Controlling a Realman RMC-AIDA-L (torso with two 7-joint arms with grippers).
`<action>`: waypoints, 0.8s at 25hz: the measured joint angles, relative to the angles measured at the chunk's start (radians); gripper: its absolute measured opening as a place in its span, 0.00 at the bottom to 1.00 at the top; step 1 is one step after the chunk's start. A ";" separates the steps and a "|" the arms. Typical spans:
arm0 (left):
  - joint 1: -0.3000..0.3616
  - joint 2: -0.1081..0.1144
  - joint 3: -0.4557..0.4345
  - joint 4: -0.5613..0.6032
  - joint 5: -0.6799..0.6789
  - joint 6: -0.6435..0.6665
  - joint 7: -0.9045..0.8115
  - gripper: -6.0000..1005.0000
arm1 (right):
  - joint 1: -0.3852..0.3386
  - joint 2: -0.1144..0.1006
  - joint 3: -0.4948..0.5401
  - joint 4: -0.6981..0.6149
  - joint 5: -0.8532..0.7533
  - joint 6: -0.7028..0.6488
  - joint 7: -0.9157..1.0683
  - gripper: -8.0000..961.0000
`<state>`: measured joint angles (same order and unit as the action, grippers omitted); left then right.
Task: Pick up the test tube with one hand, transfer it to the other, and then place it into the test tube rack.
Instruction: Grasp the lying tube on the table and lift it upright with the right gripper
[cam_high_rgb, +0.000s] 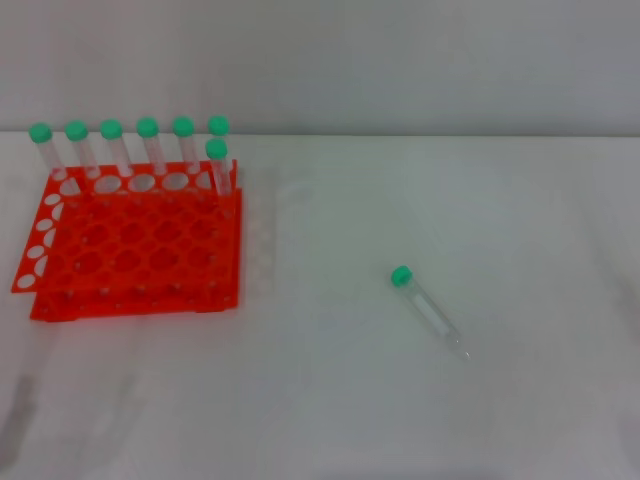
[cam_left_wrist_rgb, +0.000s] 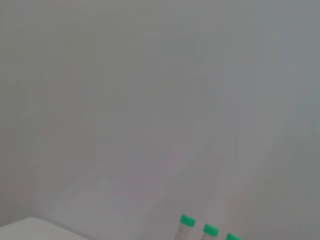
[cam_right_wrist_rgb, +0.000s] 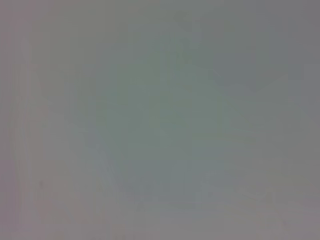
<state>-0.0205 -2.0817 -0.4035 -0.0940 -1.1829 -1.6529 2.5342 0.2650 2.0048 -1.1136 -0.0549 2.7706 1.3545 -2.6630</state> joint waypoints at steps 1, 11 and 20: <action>-0.003 0.000 0.000 0.000 0.006 0.000 0.000 0.89 | -0.002 0.000 0.000 0.000 0.000 0.000 0.000 0.88; -0.050 0.000 0.000 0.002 0.084 0.016 0.000 0.89 | 0.002 0.000 0.000 -0.002 0.000 0.002 0.000 0.87; -0.083 -0.002 0.000 -0.002 0.097 0.046 0.000 0.89 | 0.062 0.000 -0.153 -0.017 -0.003 -0.033 0.141 0.86</action>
<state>-0.1039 -2.0842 -0.4035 -0.0960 -1.0860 -1.6066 2.5341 0.3266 2.0051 -1.2669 -0.0723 2.7673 1.3215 -2.5222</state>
